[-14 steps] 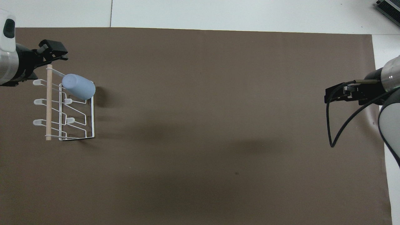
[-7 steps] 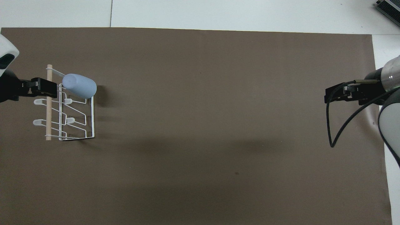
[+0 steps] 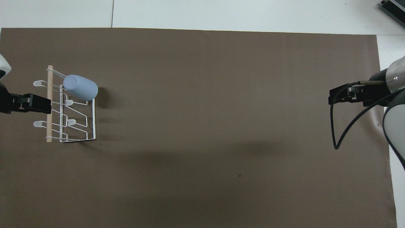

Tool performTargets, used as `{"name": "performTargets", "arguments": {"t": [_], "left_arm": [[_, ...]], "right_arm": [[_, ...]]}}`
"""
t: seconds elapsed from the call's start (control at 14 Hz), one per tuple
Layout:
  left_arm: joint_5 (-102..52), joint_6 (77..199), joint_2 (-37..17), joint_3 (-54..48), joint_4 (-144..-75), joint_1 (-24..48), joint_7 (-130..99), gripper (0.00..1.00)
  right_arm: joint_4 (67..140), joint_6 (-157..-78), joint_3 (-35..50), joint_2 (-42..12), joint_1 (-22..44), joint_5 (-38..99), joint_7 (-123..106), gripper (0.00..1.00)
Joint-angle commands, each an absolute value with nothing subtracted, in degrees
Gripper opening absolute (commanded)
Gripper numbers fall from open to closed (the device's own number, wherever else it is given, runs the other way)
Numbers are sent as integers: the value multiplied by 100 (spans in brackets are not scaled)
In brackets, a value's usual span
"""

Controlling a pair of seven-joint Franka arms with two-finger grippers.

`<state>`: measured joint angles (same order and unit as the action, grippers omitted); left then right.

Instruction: Hang cup on cup holder

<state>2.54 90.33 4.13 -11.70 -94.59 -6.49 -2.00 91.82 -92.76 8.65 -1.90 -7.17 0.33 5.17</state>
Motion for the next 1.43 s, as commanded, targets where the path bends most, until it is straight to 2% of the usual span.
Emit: {"name": "performTargets", "arguments": {"t": [0.0,0.29,0.79,0.93,1.36], "left_arm": [[123,8982,597,-1151,-9615,-703,-62,100],[-131,9184,571,-1107,-9615,-1045,9,100],[-457,9202,528,-1125,-9467,-993,88,100],[-519,9247,580,-1142,-9667,-941,254,100],[-519,9220,606,-1169,-9703,-914,281,100]], "right_arm": [[9290,-9229,932,-79,-800,-18,598,100],[9290,-9229,932,-79,-800,-18,598,100],[9290,-9229,932,-79,-800,-18,598,100],[9290,-9229,940,-88,-800,-18,598,100],[9290,-9229,940,-79,-800,-18,598,100]]}}
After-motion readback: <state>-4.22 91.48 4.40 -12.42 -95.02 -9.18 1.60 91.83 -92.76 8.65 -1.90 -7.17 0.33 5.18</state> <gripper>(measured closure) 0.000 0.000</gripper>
